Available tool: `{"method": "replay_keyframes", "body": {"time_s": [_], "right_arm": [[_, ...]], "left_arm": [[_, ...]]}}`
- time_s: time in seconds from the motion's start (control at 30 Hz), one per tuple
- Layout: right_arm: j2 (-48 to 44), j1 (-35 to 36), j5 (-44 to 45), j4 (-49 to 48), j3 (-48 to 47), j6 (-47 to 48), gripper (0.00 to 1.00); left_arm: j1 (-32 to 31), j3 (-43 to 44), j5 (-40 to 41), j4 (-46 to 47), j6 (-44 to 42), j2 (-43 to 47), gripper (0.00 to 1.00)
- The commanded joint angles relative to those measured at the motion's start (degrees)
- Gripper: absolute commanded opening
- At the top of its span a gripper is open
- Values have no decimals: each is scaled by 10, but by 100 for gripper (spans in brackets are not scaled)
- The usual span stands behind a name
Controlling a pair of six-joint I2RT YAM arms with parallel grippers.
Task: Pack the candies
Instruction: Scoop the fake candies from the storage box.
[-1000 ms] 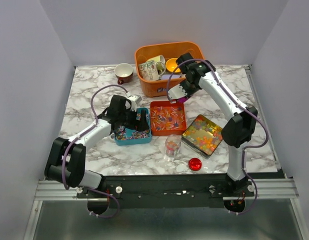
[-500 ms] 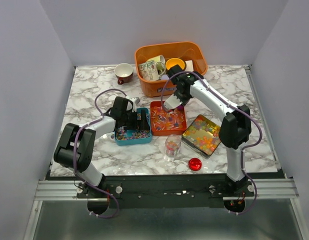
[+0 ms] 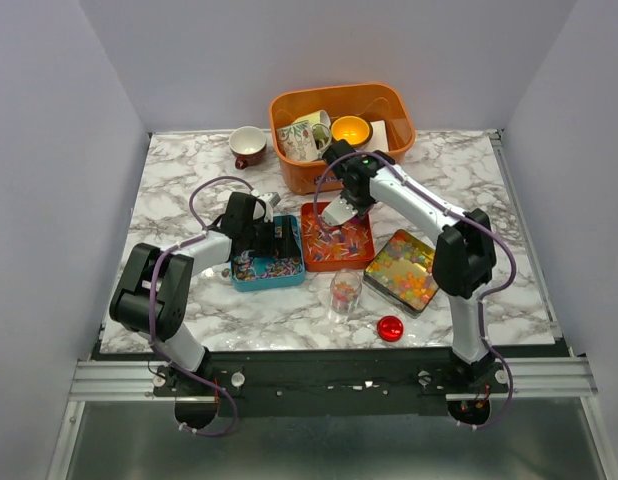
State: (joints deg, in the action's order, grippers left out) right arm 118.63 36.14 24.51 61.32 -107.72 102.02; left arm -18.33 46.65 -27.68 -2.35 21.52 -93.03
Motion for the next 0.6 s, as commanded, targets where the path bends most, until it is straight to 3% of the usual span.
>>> {"method": "replay_keyframes", "body": {"time_s": [0.0,0.57], "right_arm": [[0,21,-56,57,11,-25,1],[-12,49,-107,79,36,-72,1]], "left_arm": [[-2,0,-5,9,1,-22,99],[-3,13,-9,9,-2,-44,99]]}}
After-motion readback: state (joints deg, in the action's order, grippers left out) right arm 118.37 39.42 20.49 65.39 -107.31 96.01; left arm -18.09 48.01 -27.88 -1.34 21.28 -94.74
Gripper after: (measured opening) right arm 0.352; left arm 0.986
